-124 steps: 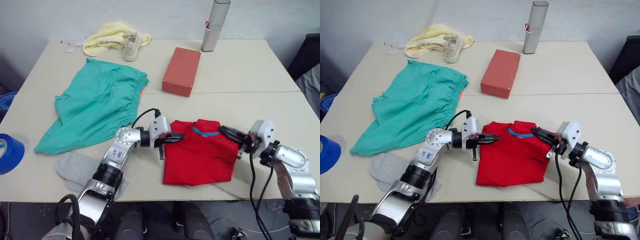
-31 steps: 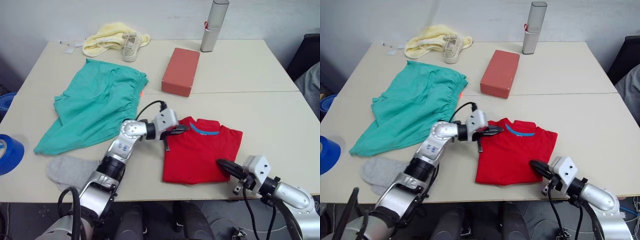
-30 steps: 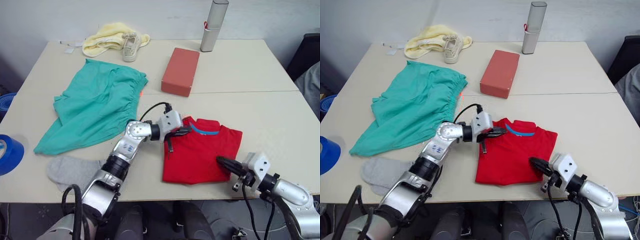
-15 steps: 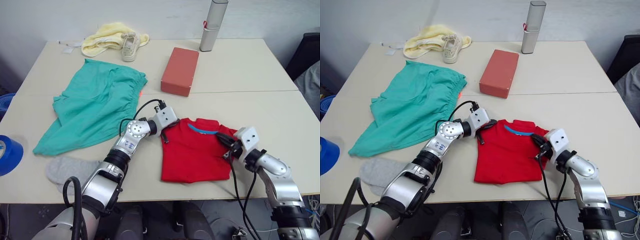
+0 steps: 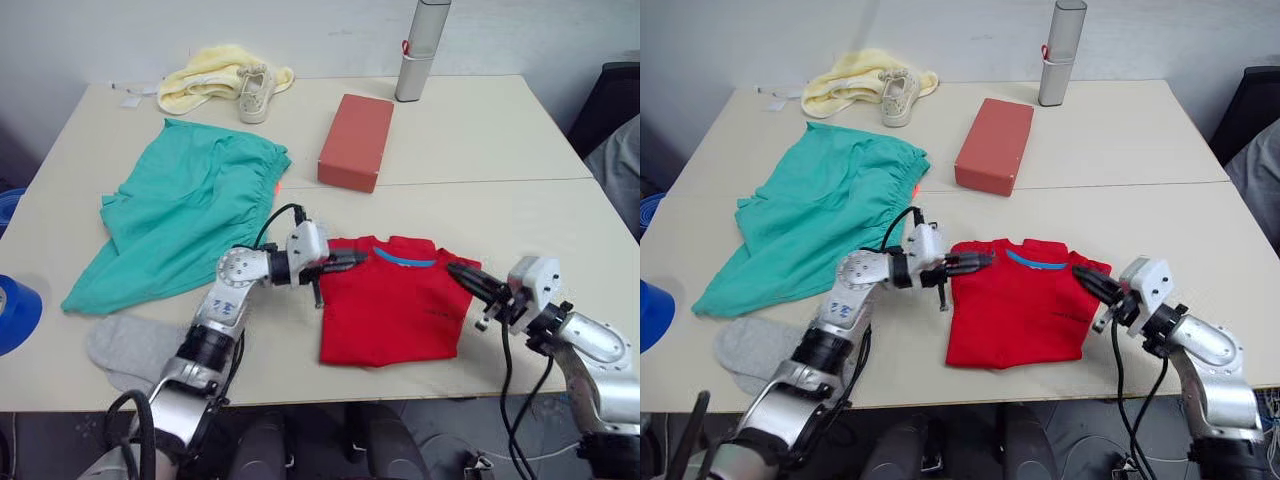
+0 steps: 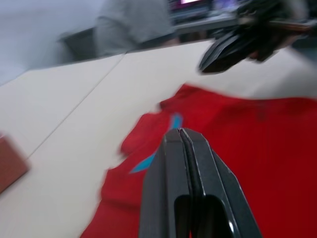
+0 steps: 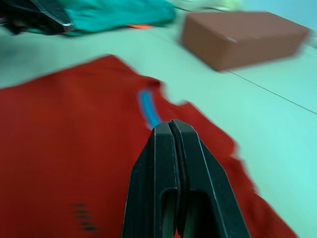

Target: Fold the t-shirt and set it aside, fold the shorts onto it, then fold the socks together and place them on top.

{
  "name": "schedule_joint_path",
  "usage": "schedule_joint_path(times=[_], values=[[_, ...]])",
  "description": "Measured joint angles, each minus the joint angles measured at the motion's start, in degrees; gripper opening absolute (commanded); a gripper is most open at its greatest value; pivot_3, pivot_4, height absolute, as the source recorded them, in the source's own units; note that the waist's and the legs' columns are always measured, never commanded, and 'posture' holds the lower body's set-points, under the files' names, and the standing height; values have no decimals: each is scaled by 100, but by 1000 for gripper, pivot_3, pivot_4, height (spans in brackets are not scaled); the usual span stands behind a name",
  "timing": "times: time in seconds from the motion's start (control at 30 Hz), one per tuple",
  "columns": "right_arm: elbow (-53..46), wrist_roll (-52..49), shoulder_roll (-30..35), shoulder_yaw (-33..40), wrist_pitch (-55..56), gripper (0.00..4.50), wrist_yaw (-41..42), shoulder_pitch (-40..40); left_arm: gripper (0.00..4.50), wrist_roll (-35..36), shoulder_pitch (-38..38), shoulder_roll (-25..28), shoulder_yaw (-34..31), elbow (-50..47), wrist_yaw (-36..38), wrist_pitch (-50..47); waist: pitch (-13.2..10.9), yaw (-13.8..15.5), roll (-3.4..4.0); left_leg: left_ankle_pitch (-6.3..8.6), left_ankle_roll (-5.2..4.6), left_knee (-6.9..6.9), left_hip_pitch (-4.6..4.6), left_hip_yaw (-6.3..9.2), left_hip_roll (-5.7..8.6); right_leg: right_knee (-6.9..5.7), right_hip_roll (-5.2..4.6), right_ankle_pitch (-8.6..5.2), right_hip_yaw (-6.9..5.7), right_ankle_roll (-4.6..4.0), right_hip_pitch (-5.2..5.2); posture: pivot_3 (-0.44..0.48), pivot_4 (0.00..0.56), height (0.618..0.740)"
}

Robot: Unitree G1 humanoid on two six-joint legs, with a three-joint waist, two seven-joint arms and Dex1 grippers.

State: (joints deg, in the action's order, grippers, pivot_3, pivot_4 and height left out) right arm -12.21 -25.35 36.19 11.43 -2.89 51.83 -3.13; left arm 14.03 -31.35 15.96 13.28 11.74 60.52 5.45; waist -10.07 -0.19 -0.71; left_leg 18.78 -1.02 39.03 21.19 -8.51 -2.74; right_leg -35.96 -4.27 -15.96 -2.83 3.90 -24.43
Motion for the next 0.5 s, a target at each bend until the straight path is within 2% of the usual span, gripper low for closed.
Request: schedule_joint_path(times=[0.13,0.27,0.4,0.5], values=[[-596,156,-5,-623,-250,0,78,-590,16,-8,574,193,444,-736,284,-373,0,29,0,4,-10,2,0,5,11,2,-10,-1,-1,-1,5,0,150,740],[-828,630,-44,-1011,-341,0,-200,-896,16,-563,767,223,889,-939,-10,-606,0,30,-1,9,-20,4,1,7,16,4,-15,1,0,1,5,0,150,740],[-846,866,-98,-1113,-344,0,-459,-1093,16,-1418,810,441,1231,-891,-340,-130,1,18,-1,11,-18,2,2,8,11,4,-13,-2,-1,-3,3,0,150,740],[-868,881,-90,-1038,-272,0,-508,-1300,16,-1612,952,435,1247,-905,-606,-226,1,16,-1,26,-45,1,1,9,8,3,-14,-3,-3,-5,4,0,150,740]])
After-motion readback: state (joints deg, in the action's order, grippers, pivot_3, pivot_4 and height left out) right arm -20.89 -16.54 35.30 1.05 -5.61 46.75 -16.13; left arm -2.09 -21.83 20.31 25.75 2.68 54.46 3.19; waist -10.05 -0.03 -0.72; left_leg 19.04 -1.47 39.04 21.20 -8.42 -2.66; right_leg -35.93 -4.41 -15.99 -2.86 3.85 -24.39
